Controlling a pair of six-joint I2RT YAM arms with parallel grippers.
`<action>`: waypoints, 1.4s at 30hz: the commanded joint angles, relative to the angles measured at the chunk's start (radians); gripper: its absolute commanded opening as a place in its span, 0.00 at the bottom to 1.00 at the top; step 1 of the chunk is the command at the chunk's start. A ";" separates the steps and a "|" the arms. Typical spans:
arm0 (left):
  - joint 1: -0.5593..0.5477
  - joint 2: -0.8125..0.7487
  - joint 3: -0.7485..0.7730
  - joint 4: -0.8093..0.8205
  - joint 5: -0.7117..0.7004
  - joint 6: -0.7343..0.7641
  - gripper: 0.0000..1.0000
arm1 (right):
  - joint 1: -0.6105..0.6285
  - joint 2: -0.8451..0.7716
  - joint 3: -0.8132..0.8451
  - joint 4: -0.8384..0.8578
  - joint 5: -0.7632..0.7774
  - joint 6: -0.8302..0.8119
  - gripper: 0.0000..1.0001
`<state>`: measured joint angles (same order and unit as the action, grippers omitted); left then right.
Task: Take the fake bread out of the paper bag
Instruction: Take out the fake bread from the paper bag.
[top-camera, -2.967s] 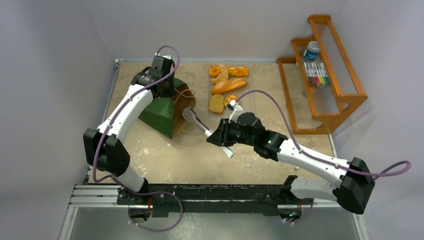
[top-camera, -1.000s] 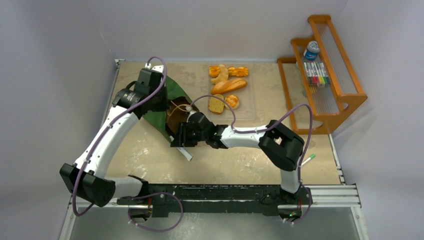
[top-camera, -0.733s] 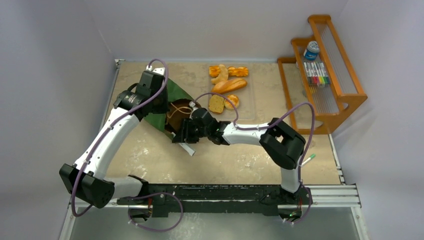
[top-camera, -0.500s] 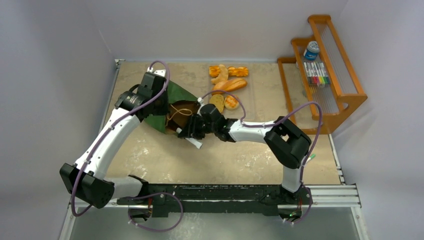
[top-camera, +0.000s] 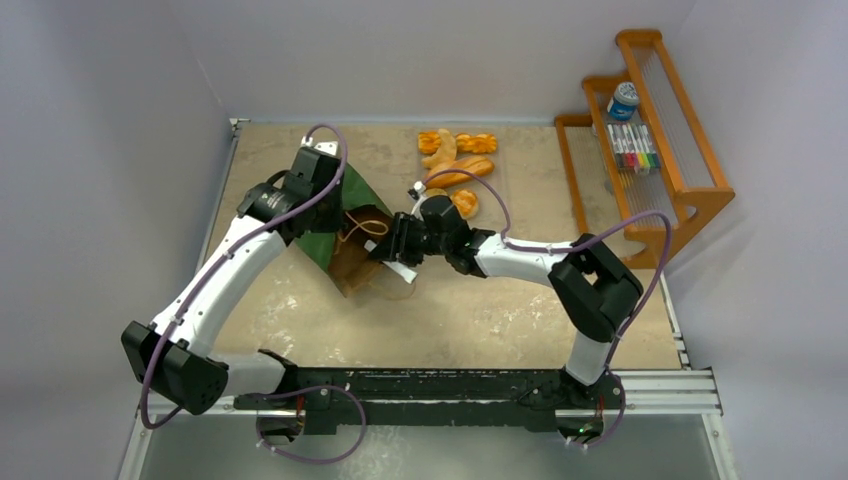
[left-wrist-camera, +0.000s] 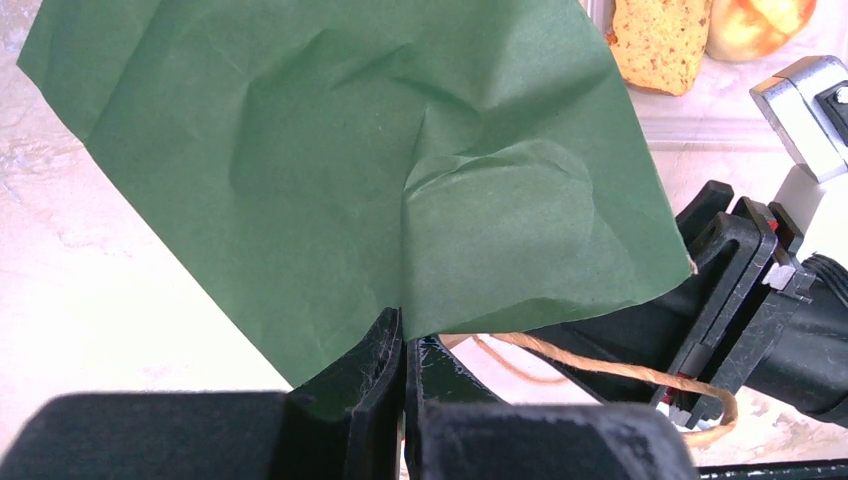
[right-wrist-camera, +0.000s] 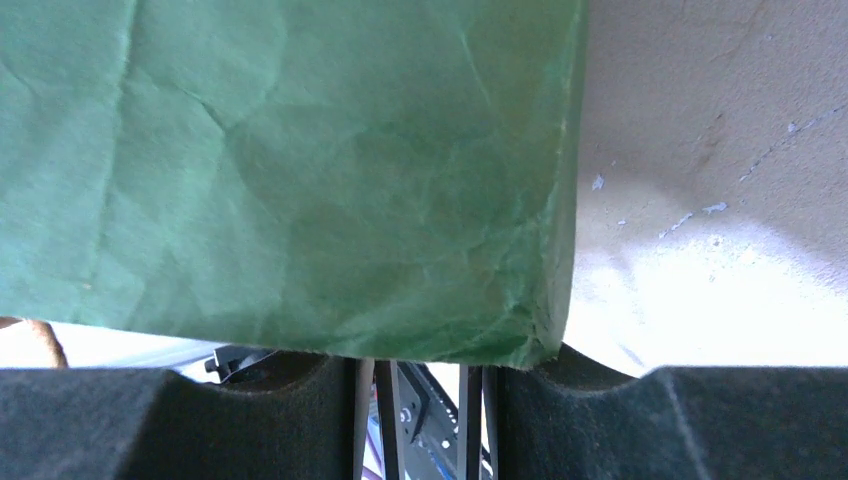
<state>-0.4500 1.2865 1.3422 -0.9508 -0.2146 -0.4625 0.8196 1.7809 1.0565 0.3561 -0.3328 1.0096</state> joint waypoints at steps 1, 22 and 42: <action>-0.022 0.003 -0.015 0.023 -0.022 -0.040 0.00 | 0.006 -0.005 0.033 0.073 -0.022 0.003 0.41; -0.069 -0.001 -0.059 0.116 -0.008 -0.099 0.00 | 0.058 0.054 0.080 0.133 -0.064 0.112 0.42; -0.072 -0.004 -0.062 0.133 0.005 -0.099 0.00 | 0.058 0.119 0.135 0.165 -0.126 0.149 0.42</action>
<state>-0.5140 1.2942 1.2770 -0.8566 -0.2317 -0.5400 0.8753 1.9026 1.1500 0.4629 -0.4213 1.1522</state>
